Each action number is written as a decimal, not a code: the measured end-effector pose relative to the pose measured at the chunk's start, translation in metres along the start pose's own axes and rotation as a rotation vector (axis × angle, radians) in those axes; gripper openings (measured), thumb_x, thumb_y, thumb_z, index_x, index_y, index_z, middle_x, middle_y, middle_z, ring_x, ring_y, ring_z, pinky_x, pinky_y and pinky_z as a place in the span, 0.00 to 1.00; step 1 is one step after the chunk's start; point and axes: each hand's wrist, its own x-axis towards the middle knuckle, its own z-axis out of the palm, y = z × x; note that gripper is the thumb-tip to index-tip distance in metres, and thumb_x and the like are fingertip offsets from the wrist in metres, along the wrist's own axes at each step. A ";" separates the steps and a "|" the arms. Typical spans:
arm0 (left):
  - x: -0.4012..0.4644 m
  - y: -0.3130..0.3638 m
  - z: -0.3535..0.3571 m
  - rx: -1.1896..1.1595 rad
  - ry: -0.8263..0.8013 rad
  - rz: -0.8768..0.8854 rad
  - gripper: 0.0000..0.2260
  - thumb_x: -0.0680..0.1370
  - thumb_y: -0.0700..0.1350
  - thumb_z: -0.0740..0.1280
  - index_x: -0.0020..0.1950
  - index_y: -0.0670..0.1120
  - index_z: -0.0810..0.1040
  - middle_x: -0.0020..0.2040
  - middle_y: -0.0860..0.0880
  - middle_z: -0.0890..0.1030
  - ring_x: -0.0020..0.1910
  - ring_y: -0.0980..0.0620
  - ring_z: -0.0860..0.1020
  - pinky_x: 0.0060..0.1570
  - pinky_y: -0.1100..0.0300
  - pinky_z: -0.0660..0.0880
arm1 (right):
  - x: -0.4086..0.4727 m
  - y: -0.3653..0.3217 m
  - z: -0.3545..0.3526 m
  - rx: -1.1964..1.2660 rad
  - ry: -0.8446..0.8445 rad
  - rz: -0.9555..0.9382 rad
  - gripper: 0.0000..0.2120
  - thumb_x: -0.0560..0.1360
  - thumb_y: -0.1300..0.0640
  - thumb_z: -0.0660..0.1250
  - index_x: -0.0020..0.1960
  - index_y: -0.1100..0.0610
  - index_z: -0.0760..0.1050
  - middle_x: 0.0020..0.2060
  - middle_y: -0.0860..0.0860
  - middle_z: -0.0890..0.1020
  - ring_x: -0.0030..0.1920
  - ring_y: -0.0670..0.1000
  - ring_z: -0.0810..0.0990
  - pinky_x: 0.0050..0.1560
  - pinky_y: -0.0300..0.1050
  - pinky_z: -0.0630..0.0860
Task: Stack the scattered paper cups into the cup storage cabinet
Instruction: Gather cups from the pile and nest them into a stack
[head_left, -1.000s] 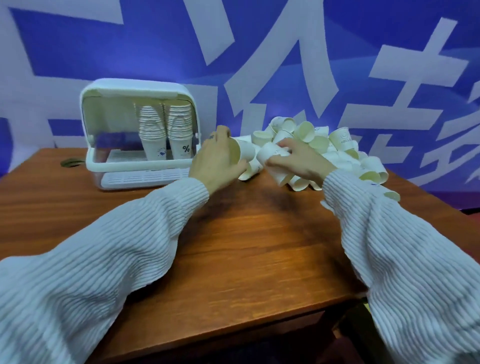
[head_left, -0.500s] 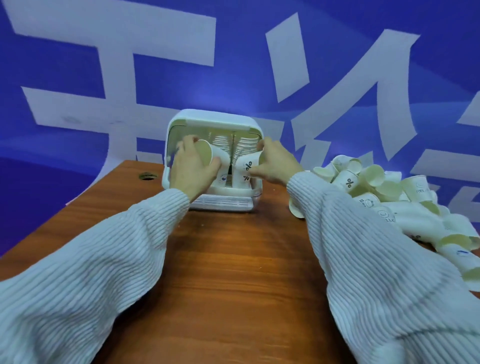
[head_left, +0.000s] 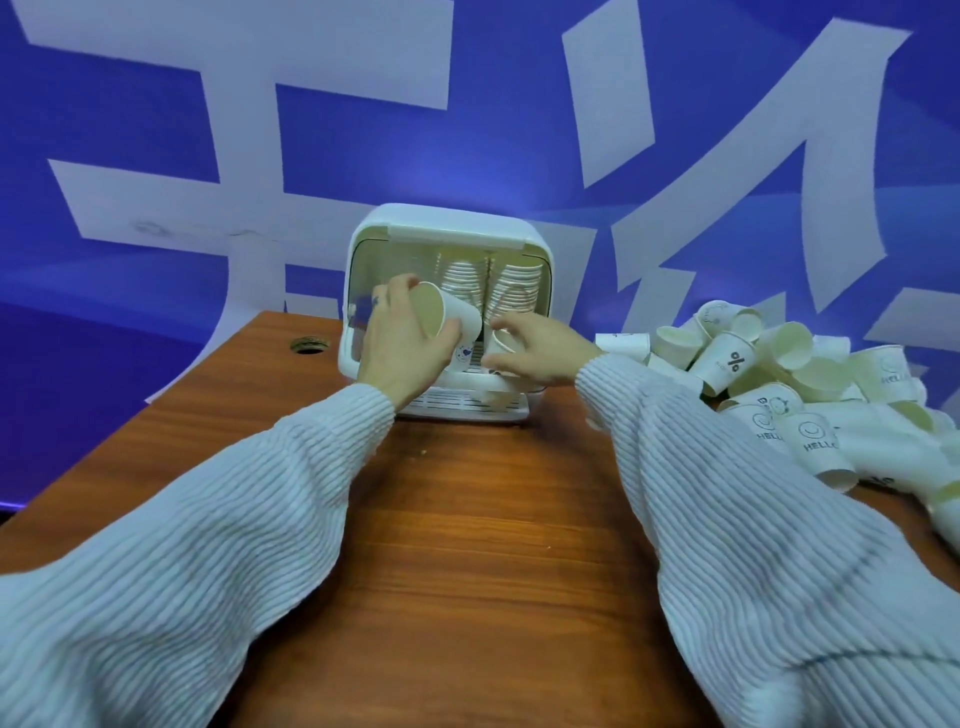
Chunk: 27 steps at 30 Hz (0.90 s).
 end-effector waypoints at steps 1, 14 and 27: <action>0.001 0.001 0.002 -0.015 0.000 0.010 0.30 0.77 0.53 0.71 0.76 0.46 0.65 0.71 0.45 0.68 0.67 0.47 0.72 0.60 0.60 0.62 | -0.003 0.003 0.000 0.045 0.014 -0.005 0.32 0.78 0.39 0.68 0.77 0.51 0.69 0.75 0.50 0.73 0.74 0.52 0.72 0.72 0.51 0.69; 0.000 0.022 0.024 -0.119 0.055 0.134 0.29 0.76 0.50 0.72 0.74 0.45 0.67 0.68 0.45 0.70 0.65 0.48 0.72 0.62 0.60 0.65 | -0.016 0.020 0.004 -0.216 0.072 -0.054 0.10 0.80 0.52 0.60 0.51 0.46 0.80 0.55 0.53 0.84 0.58 0.59 0.79 0.54 0.50 0.73; 0.018 0.037 0.042 0.017 -0.169 0.226 0.31 0.78 0.55 0.70 0.79 0.47 0.67 0.73 0.45 0.70 0.71 0.45 0.70 0.69 0.50 0.67 | -0.042 0.038 -0.010 0.125 0.280 0.083 0.18 0.80 0.52 0.61 0.68 0.51 0.77 0.60 0.48 0.83 0.59 0.51 0.80 0.61 0.54 0.77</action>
